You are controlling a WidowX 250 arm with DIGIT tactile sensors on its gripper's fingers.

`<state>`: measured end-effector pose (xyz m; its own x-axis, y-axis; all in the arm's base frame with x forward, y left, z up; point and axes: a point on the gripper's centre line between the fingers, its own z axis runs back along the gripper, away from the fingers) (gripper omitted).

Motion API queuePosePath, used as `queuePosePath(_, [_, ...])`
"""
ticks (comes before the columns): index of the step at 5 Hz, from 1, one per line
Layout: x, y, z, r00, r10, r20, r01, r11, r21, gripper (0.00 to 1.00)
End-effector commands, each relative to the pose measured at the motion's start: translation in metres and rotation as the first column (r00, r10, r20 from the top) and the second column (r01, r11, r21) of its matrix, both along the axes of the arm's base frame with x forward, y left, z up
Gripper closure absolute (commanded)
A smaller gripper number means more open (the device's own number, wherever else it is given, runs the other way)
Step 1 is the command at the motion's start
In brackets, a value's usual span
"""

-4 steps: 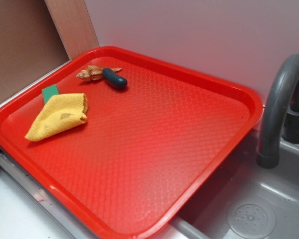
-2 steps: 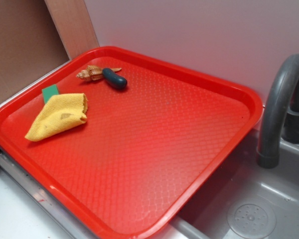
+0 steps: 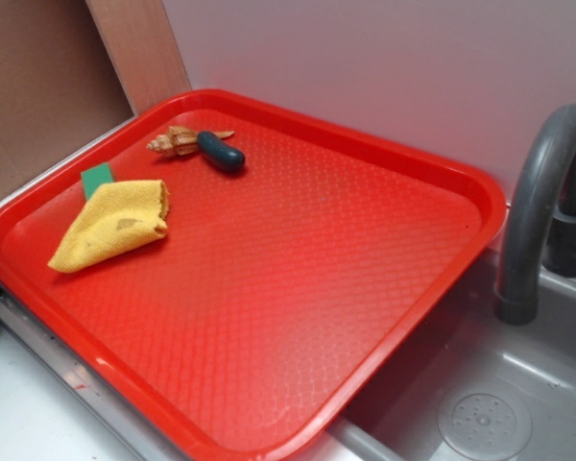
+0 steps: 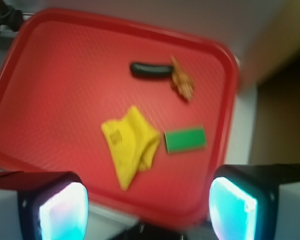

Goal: Grab the yellow cloth.

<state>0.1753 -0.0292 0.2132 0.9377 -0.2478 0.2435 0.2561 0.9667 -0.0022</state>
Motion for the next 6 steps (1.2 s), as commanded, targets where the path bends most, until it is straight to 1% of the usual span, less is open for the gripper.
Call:
queuePosePath(1, [0.031,-0.031,-0.050,0.965,-0.262,0.022,0.262,0.965,0.022,0.00])
queuePosePath(2, [0.035,-0.035,-0.086,0.960,-0.272,-0.062,0.277,0.958,0.075,0.00])
queuePosePath(3, [0.037,-0.032,-0.117,0.959,-0.242,-0.143,0.259,0.960,0.108,0.00])
queuePosePath(4, [0.034,-0.026,-0.141,0.949,-0.217,-0.228,0.260,0.948,0.182,0.00])
queuePosePath(5, [0.029,-0.017,-0.157,0.944,-0.190,-0.271,0.243,0.953,0.178,0.00])
queuePosePath(6, [0.025,-0.021,-0.168,0.933,-0.199,-0.299,0.263,0.945,0.193,0.00])
